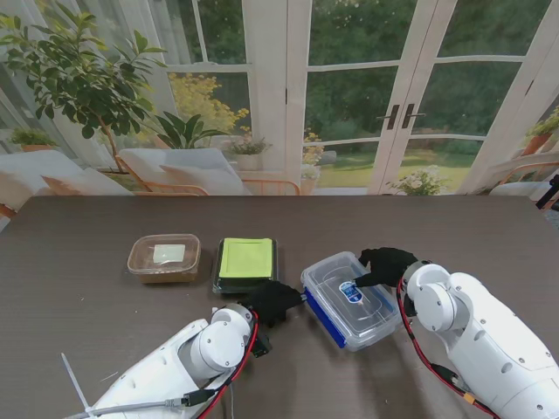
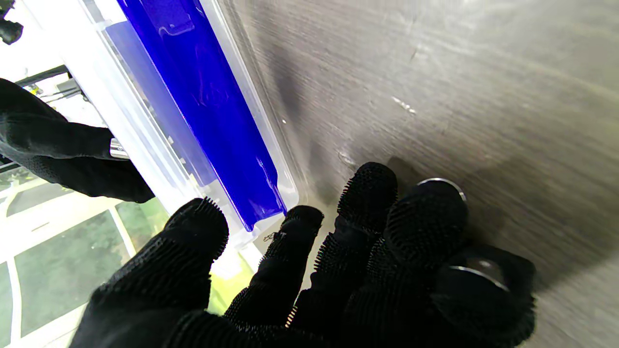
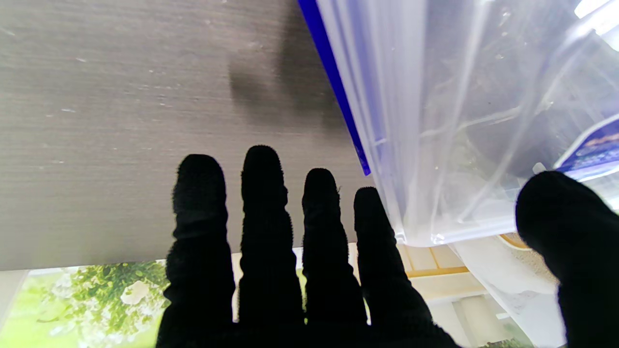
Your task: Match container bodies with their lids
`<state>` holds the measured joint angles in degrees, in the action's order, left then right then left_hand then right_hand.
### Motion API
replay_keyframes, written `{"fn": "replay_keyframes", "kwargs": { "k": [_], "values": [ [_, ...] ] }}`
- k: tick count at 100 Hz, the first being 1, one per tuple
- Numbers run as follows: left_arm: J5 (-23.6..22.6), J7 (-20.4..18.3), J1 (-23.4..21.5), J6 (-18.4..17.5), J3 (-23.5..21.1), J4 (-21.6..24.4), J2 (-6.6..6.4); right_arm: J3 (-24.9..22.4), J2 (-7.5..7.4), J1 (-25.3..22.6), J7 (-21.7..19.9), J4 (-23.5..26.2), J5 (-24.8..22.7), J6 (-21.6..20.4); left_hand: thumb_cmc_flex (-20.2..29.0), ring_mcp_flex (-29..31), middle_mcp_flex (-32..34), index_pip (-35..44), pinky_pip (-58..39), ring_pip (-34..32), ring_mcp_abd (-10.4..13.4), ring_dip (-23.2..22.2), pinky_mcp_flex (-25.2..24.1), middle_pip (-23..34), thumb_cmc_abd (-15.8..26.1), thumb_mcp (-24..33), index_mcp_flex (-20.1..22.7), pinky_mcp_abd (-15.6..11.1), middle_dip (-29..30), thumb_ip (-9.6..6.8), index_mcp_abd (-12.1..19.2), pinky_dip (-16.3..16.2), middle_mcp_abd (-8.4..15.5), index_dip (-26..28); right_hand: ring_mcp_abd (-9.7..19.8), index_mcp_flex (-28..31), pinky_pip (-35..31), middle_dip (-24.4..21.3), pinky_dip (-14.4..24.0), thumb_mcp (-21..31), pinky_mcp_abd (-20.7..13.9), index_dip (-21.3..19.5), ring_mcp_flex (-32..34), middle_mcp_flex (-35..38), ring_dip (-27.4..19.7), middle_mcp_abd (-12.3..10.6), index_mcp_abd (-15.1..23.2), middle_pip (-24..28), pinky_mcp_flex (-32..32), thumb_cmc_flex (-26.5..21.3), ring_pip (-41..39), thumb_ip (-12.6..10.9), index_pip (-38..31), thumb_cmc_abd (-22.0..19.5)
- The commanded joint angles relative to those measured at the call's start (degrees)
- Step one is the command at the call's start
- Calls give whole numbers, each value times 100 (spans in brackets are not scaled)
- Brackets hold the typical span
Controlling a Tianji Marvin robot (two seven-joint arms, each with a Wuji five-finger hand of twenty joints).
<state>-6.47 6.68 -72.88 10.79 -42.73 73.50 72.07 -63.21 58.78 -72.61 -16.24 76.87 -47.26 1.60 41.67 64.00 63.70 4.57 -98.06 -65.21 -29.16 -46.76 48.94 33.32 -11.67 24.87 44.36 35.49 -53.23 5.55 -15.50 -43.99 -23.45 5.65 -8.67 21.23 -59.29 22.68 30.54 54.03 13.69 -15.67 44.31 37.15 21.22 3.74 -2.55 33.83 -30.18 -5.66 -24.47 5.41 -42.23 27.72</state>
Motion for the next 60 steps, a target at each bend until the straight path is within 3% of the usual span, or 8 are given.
{"fn": "replay_keyframes", "kwargs": {
  "k": [1, 26, 47, 60],
  "values": [
    [36, -174, 13, 24, 7, -27, 66, 28, 21, -43, -97, 12, -17, -38, -58, -31, -108, -82, -43, -279, -244, -118, -30, 72, 267, -153, -117, 163, -110, -172, 216, -95, -165, -53, 68, -280, -16, 23, 11, -67, 27, 69, -68, -217, 35, -123, 285, 20, 1499, 25, -11, 79, 57, 187],
    [291, -222, 51, 122, 37, -138, 129, 10, 15, -94, -151, 78, -18, -1, -18, -220, -270, -166, 104, -239, -322, -168, -207, -31, 344, -377, -360, 202, -132, -194, 317, -107, -223, -86, 49, -486, 16, 19, 31, -172, 27, 93, -124, -318, 37, -125, 88, 25, 1536, 8, -1, 89, 47, 227],
    [250, -200, 82, 280, 111, -201, 160, -10, 9, -136, -194, 124, -15, 18, 17, -295, -320, -308, 266, -148, -413, -191, -342, -104, 379, -523, -795, 319, -111, -217, -110, -180, -273, -144, 58, -599, 36, 18, 51, -230, 24, 104, -143, -379, 44, -126, 12, 44, 1555, -5, -13, 99, 9, 254],
    [298, -185, 127, 253, 158, -281, 198, -13, 7, -150, -208, 134, -17, 25, 20, -330, -350, -346, 318, -122, -392, -198, -388, -128, 386, -548, -954, 313, -96, -229, 100, -218, -265, -165, 55, -617, 49, 12, 61, -228, 21, 117, -149, -392, 44, -123, -28, 48, 1567, -28, -13, 102, -4, 299]
  ]
}}
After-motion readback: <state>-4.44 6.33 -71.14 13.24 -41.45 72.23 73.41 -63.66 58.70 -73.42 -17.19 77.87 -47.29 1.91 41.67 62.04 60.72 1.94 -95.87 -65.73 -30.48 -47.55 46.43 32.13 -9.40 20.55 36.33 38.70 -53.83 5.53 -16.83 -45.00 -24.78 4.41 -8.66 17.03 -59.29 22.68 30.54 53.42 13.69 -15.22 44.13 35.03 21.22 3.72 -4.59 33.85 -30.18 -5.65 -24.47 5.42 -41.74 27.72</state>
